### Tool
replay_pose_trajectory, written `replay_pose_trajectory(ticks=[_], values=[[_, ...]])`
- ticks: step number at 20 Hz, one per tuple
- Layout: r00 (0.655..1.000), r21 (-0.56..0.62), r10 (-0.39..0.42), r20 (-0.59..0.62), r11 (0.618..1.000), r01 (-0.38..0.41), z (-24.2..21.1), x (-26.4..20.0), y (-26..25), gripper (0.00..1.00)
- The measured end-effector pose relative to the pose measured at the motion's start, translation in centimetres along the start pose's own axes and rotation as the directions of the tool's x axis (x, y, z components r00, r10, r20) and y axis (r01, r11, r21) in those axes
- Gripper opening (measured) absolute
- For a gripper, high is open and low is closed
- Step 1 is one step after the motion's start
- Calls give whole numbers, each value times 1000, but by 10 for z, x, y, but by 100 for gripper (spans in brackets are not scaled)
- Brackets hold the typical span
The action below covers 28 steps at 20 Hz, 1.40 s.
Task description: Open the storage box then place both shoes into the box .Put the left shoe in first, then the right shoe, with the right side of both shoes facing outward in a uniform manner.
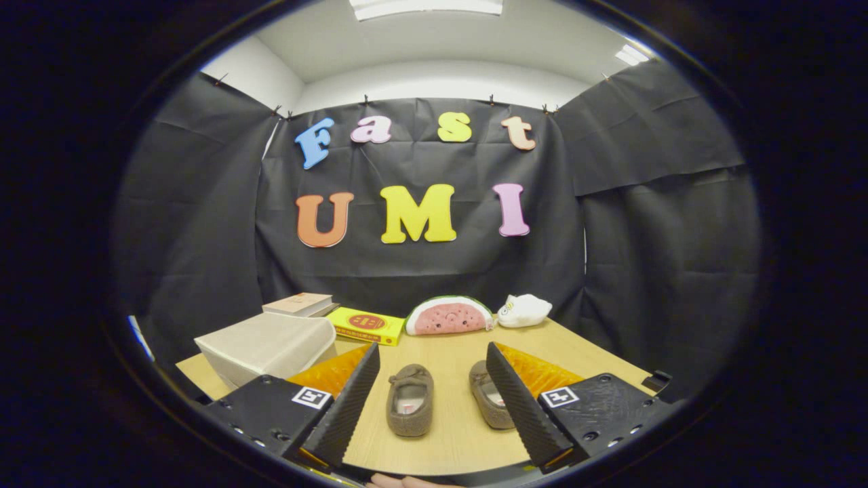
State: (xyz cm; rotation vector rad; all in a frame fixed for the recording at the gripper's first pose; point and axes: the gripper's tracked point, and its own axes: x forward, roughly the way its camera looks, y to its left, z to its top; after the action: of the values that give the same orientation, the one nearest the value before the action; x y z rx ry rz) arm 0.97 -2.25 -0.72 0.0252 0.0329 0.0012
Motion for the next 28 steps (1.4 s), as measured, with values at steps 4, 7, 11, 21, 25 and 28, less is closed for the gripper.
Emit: replay_pose_trajectory(ticks=[4, 7, 11, 21, 25, 28], values=[[999, 22, 36, -27, 999, -36, -7, 17, 4, 96], [987, 84, 128, -100, 989, -119, -21, 42, 19, 95], [945, 185, 256, -205, 958, -219, -37, 84, 37, 95], [662, 528, 679, -317, 706, -472, -57, 154, 147, 95], [507, 661, 804, -310, 566, -493, -68, 167, 183, 95], [435, 734, 845, -311, 504, -455, -87, 179, 196, 95]])
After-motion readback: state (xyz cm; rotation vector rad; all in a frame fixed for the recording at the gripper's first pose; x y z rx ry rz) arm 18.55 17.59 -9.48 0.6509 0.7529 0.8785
